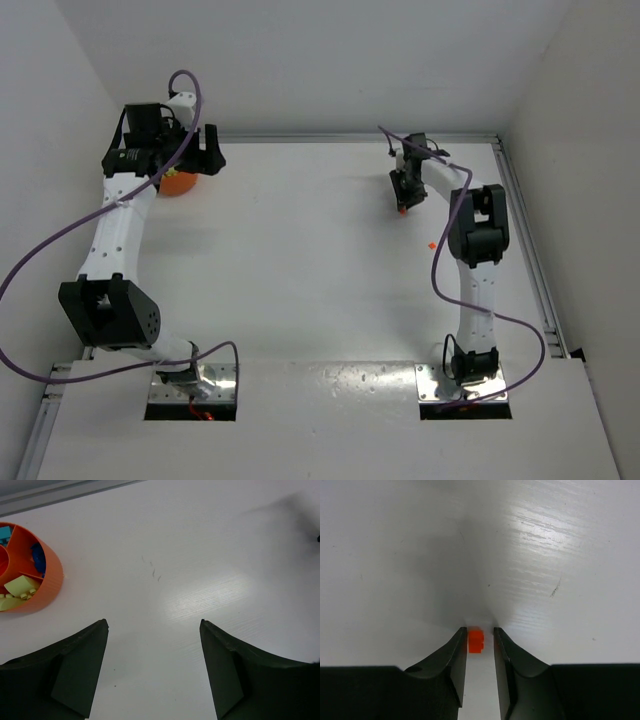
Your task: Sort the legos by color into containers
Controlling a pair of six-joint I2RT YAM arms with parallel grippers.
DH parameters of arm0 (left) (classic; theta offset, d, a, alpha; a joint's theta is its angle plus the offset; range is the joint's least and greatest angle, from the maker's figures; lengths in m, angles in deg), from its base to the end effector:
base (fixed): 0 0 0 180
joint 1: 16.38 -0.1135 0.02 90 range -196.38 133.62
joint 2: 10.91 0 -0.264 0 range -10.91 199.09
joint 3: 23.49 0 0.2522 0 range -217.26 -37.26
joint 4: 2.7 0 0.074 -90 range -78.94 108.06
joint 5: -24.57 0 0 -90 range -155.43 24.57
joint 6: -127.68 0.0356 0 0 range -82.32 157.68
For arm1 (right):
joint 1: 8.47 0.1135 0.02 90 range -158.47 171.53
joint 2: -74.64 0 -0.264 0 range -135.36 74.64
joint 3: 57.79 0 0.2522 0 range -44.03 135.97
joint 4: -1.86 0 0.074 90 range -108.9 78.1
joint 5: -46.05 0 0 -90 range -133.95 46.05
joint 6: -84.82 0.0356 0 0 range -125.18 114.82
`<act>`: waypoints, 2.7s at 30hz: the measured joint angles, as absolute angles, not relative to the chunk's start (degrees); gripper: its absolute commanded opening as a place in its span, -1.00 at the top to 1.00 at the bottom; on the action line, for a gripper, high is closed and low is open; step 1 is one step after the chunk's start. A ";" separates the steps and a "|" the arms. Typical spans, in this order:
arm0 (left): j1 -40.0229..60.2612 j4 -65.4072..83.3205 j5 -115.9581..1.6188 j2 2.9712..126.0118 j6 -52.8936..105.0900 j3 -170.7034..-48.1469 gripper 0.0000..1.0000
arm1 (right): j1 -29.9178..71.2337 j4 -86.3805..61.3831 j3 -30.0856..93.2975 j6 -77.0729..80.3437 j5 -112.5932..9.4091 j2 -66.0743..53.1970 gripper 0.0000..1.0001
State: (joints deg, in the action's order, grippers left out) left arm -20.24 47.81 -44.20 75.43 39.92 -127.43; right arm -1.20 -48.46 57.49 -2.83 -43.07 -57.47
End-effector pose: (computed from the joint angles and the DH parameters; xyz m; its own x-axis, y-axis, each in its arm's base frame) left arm 0.3336 0.0096 0.3950 -0.5323 0.0006 -0.8466 0.2616 0.9512 -0.1638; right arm 0.4772 0.0603 0.1353 -0.9183 -0.0758 -0.3886 -0.0830 0.9965 0.0018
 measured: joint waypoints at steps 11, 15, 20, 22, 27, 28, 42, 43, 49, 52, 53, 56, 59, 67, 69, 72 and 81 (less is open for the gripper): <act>-20.22 47.81 -44.17 75.43 39.92 -127.45 -0.59 | -1.14 -45.99 53.27 -2.79 -43.18 -55.11 0.76; -20.24 47.79 -43.78 75.43 39.92 -127.38 -0.59 | -1.16 -46.47 53.62 -2.85 -43.46 -55.13 0.97; -20.24 43.92 -37.27 74.54 39.74 -122.40 -0.78 | -1.55 -50.30 54.25 -2.61 -52.25 -55.18 1.00; -20.09 40.32 -32.50 72.70 39.46 -116.52 -0.89 | -1.44 -53.42 54.30 -2.22 -59.61 -55.18 1.00; -14.03 32.97 -26.03 66.71 38.34 -103.58 -0.96 | 0.90 -58.54 54.23 0.97 -81.60 -54.59 1.00; -11.36 32.12 -25.82 66.01 38.48 -102.82 -0.91 | 1.49 -58.67 54.08 1.96 -84.83 -54.17 1.00; 12.74 28.21 -33.38 74.60 40.51 -105.00 -0.39 | 5.73 -27.85 32.57 35.40 -118.71 -41.30 1.00; 13.38 29.08 -33.88 75.96 40.75 -106.16 -0.37 | 5.84 -26.43 31.98 37.06 -119.57 -41.30 1.00; 16.33 31.88 -35.85 80.22 41.97 -111.78 -0.19 | 6.08 -20.13 31.52 42.98 -122.56 -41.30 1.00; 17.47 32.53 -36.26 80.66 41.91 -112.76 -0.03 | 6.30 -19.00 31.52 44.18 -123.28 -41.36 1.00; 17.64 32.56 -36.35 81.07 41.80 -113.15 0.01 | 6.36 -18.80 31.52 44.43 -123.48 -41.41 1.00; 17.77 32.80 -36.48 82.69 41.86 -114.05 0.19 | 6.69 -18.19 31.52 45.02 -123.85 -41.58 1.00; 17.92 33.30 -37.14 84.02 41.73 -114.40 0.32 | 6.80 -17.88 31.52 45.41 -124.02 -41.60 1.00; 18.16 34.63 -37.53 84.35 41.71 -114.68 0.55 | 7.08 -17.47 31.50 45.87 -123.41 -41.67 1.00; 18.16 34.61 -37.60 84.35 41.71 -114.68 0.53 | 7.06 -17.47 31.50 45.89 -123.41 -41.67 1.00; 18.16 34.63 -37.73 84.35 41.71 -114.68 0.78 | 7.08 -17.44 31.50 45.89 -123.35 -41.67 1.00; 17.88 35.99 -38.40 83.78 41.99 -114.68 0.94 | 6.60 -17.44 29.84 44.93 -122.89 -41.71 0.22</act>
